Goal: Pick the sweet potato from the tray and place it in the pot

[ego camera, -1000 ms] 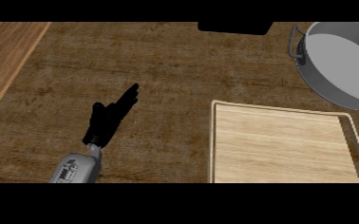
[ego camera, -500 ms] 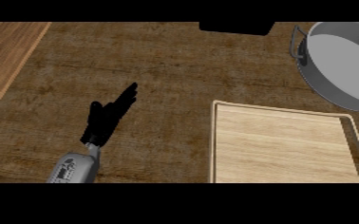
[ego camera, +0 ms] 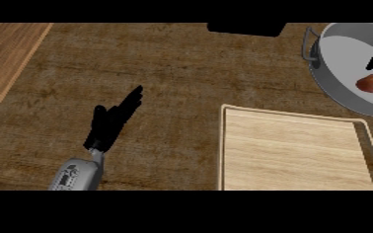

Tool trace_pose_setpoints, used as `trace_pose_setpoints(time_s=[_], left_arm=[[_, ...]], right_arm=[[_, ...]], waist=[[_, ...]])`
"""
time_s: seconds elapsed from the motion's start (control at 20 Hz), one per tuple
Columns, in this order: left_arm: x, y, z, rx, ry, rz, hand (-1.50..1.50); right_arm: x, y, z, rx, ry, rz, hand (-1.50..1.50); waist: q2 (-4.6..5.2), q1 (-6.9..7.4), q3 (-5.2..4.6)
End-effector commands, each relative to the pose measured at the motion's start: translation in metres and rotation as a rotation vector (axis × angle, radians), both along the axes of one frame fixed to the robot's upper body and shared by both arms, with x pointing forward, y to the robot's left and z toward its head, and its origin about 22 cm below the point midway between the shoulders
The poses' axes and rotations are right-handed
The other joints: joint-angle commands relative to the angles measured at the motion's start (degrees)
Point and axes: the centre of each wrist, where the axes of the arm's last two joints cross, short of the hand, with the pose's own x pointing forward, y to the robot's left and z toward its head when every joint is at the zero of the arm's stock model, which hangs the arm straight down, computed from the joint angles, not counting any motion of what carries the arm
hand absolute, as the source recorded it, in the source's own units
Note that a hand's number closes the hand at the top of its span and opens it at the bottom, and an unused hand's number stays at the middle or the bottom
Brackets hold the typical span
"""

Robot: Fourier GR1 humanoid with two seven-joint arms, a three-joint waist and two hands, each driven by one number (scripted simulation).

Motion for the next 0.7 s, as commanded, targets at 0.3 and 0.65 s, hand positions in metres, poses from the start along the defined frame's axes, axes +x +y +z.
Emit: trace_pose_setpoints(time_s=[0.3, 0.65], left_arm=[[0.000, -0.002, -0.003, -0.011, 0.012, 0.023, 0.00], [-0.009, 0.014, -0.009, -0.004, 0.003, 0.069, 0.00]], right_arm=[[0.030, 0.047, -0.013, 0.379, -0.047, 0.061, -1.50], [0.026, 0.029, 0.007, 0.906, -0.321, -0.052, -1.50]], waist=[[-0.16, -1.73, 0.24], [-0.50, -2.82, 0.21]])
